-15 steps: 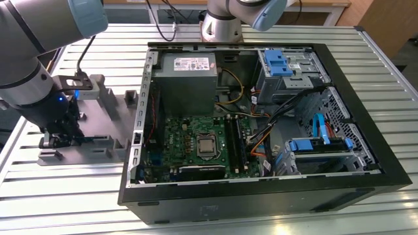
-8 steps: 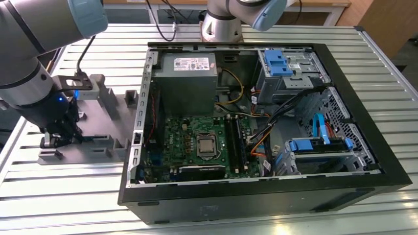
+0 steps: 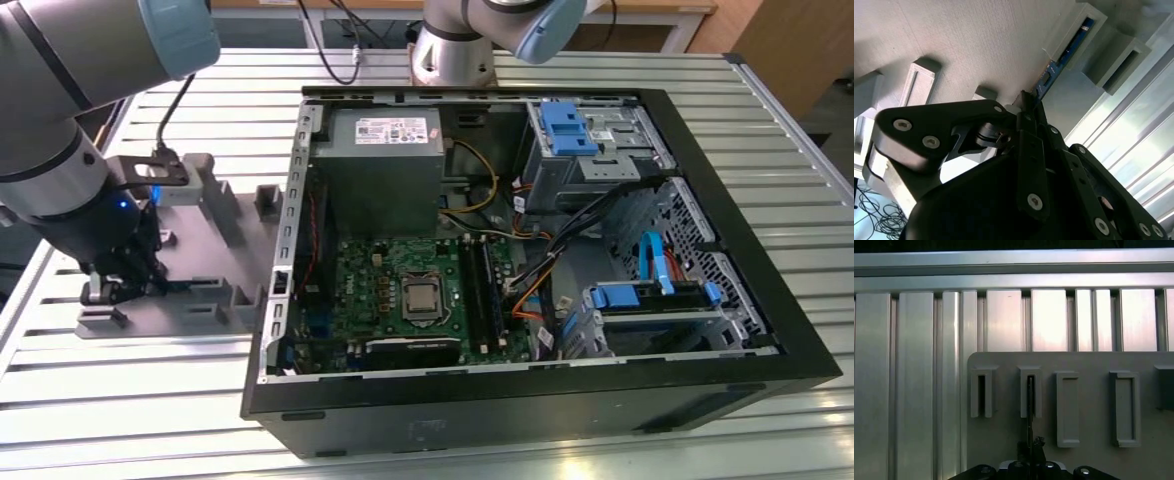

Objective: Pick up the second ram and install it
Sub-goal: 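Pick up the second ram and move it above second insertion slot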

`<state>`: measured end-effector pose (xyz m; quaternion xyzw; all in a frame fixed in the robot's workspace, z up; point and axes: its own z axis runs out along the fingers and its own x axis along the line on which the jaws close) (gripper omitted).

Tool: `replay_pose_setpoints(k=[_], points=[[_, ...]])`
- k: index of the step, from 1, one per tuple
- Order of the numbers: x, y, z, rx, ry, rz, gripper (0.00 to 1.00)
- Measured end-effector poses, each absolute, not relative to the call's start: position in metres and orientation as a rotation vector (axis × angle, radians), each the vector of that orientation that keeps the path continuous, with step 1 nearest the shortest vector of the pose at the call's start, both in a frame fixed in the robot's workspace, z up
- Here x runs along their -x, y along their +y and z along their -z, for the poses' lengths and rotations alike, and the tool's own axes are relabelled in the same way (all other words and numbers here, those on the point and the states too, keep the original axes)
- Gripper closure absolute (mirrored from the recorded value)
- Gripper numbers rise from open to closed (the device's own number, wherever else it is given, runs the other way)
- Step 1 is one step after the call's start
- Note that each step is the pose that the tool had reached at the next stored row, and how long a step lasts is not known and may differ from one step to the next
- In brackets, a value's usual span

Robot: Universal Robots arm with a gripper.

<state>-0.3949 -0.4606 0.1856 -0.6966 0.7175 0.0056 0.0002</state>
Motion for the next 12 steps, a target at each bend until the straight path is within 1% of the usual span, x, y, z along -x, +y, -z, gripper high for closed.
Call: replay_pose_setpoints(k=[12], points=[[0.3949, -0.4612, -0.1851, 2.231, 2.211, -0.017, 0.85]])
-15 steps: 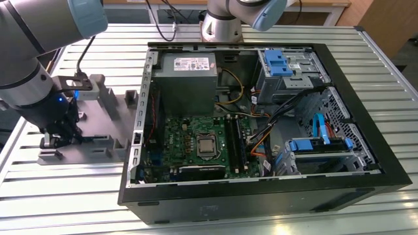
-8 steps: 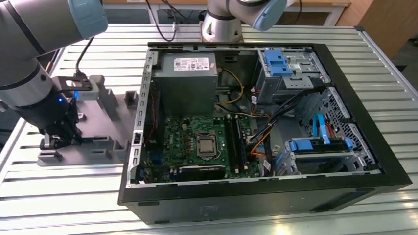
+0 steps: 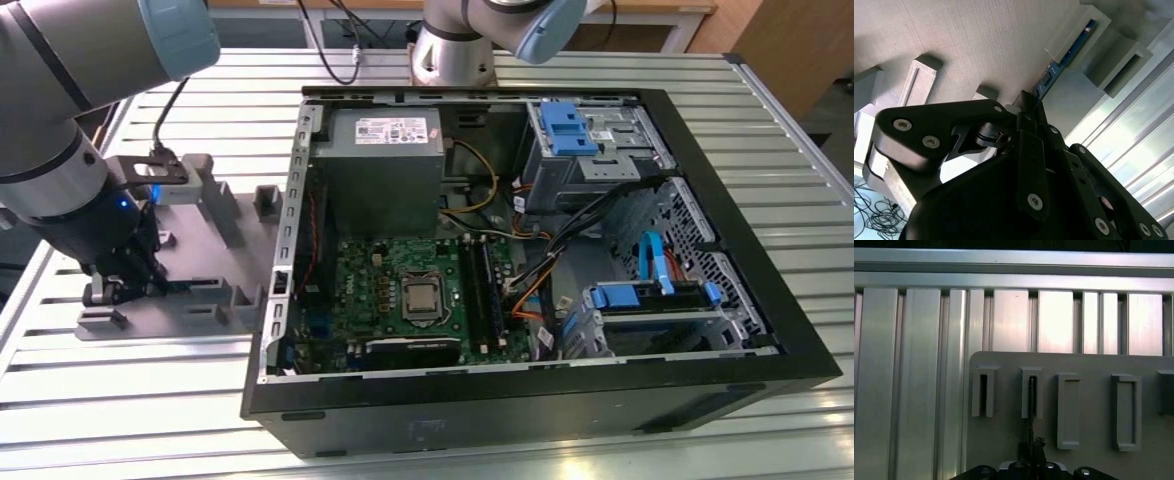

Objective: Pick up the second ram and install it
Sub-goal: 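Pick up the second ram and move it above second insertion slot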

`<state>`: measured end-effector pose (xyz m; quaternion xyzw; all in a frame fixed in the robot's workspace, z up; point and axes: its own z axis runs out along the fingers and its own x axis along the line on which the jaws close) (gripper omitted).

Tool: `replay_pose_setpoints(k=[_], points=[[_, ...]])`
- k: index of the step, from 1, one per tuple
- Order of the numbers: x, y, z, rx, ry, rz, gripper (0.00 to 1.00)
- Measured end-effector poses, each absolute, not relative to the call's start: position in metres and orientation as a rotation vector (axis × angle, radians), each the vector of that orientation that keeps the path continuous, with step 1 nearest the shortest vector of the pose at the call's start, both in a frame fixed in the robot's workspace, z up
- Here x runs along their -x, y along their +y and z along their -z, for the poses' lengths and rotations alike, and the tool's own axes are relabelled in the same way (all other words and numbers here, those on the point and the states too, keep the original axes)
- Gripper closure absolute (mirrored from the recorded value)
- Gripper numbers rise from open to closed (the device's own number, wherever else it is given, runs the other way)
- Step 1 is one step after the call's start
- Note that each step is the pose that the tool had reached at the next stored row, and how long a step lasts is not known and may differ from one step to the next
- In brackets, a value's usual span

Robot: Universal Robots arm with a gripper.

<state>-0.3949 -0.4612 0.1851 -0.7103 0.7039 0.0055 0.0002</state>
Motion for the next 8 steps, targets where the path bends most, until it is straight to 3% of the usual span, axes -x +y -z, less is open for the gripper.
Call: replay_pose_setpoints(k=[8], points=[[0.3949, -0.46, -0.1852, 2.215, 2.227, -0.017, 0.85]])
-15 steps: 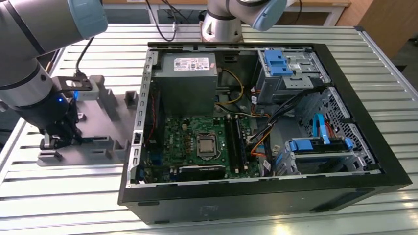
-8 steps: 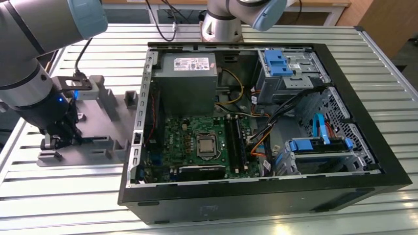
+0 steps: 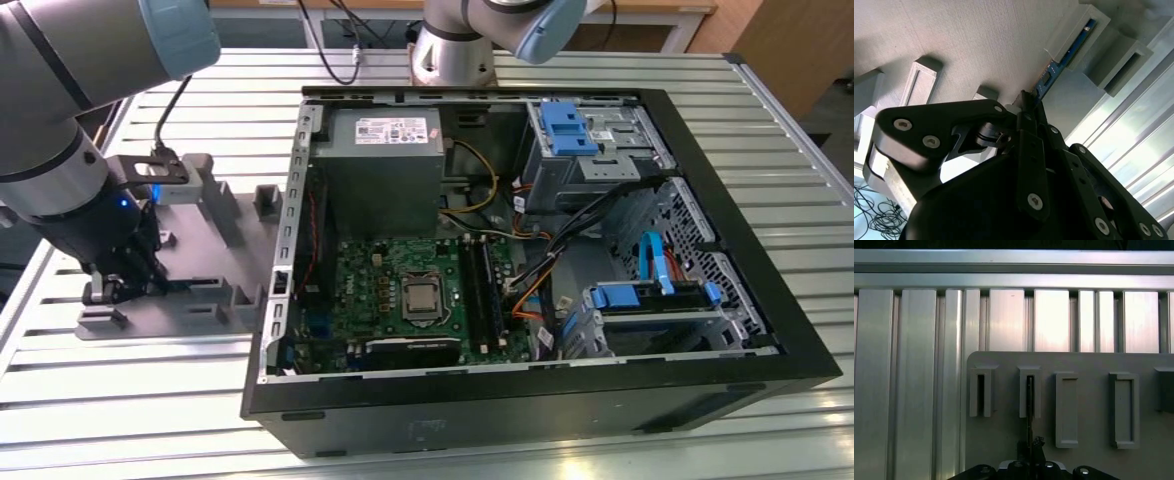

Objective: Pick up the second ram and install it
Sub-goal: 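Pick up the second ram and move it above second insertion slot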

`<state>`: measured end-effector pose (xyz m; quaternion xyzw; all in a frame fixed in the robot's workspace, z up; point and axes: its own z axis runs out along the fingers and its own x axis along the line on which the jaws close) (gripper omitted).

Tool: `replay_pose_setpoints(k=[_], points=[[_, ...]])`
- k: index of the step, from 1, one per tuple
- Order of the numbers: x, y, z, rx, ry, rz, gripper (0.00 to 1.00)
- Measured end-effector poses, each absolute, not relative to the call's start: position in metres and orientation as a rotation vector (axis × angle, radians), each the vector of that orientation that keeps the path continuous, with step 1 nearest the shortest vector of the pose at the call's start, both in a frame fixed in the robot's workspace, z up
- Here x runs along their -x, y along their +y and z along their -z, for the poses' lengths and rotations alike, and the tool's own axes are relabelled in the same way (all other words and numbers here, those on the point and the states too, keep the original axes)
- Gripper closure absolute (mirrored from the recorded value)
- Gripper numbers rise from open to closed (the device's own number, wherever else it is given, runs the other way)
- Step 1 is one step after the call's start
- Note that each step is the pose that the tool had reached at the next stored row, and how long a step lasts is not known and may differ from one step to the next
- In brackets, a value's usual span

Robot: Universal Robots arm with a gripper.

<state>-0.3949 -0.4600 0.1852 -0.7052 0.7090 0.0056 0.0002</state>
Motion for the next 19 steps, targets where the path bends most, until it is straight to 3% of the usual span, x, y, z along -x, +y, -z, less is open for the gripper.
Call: replay_pose_setpoints(k=[19], points=[[0.3949, -0.46, -0.1951, 2.215, 2.227, -0.017, 0.86]])
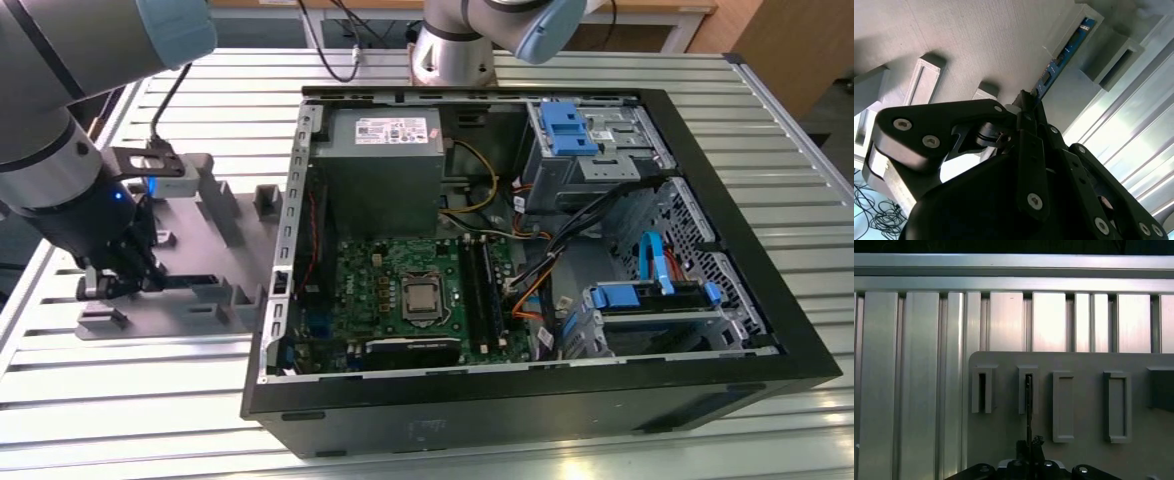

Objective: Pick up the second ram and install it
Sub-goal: 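Pick up the second ram and move it above second insertion slot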

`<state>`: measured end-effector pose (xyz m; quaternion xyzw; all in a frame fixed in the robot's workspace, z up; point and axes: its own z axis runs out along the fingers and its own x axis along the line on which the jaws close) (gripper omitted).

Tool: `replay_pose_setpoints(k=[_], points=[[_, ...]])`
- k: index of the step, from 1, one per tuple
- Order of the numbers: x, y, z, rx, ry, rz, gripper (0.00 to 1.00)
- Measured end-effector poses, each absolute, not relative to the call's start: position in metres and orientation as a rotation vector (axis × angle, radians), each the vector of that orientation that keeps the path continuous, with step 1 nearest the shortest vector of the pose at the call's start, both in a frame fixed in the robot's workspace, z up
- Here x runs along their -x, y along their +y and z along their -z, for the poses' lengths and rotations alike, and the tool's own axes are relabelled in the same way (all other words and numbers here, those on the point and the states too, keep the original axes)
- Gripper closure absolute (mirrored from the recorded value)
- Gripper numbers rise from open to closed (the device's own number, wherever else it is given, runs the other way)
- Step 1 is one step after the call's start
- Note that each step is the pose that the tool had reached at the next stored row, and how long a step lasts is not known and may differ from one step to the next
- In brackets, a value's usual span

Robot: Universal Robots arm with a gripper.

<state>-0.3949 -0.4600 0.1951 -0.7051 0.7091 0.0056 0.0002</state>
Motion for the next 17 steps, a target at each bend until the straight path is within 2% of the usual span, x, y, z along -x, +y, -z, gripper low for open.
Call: replay_pose_setpoints(k=[17], points=[[0.395, -0.46, -0.212, 2.215, 2.227, -0.018, 0.86]])
